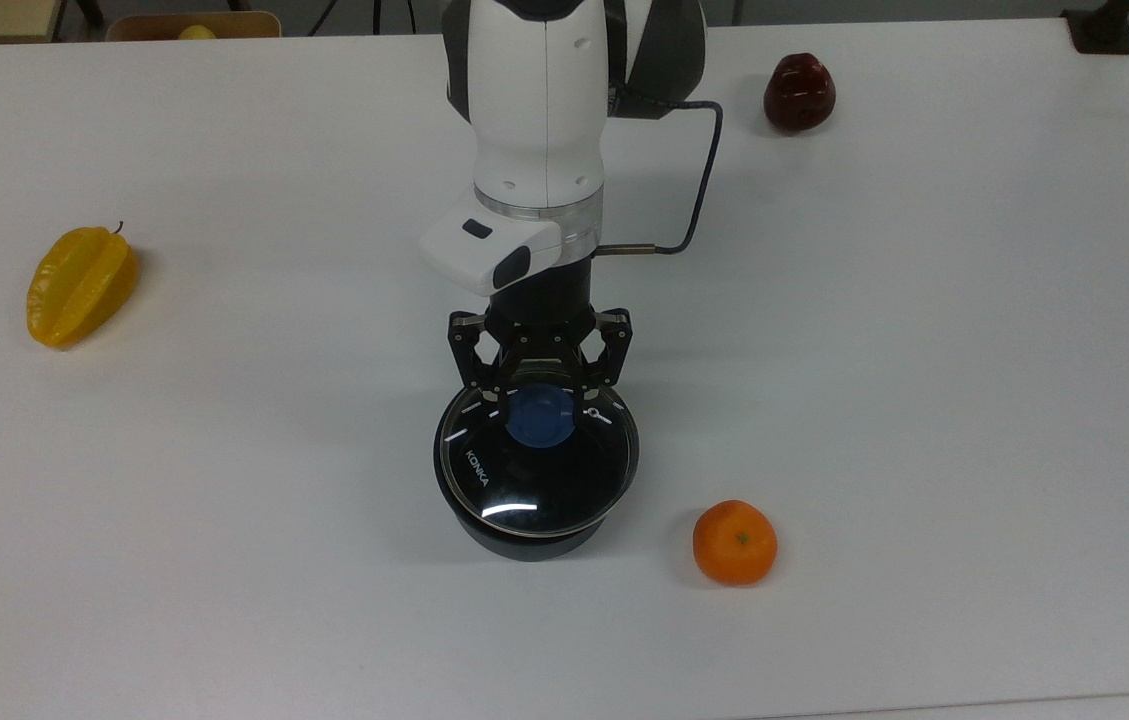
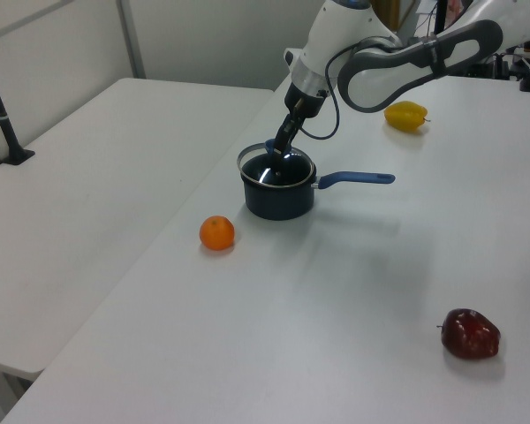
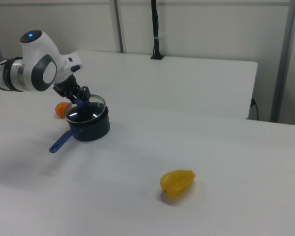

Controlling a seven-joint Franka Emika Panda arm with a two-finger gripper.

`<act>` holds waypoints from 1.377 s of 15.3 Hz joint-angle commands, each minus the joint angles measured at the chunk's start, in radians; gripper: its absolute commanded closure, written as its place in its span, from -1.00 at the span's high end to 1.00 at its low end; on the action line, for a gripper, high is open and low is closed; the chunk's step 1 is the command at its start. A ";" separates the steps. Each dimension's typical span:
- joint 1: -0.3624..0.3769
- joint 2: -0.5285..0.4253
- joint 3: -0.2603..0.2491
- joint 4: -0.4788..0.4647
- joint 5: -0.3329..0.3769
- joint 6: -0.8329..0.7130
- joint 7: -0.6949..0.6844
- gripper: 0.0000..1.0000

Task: Close lid
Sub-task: 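Lower the lid onto the saucepan rim and open the gripper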

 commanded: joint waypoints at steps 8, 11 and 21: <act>0.005 -0.011 -0.011 -0.041 -0.002 -0.001 -0.001 0.69; 0.007 -0.005 -0.011 -0.041 -0.003 0.002 -0.004 1.00; 0.001 -0.245 -0.013 -0.184 -0.017 -0.264 -0.004 1.00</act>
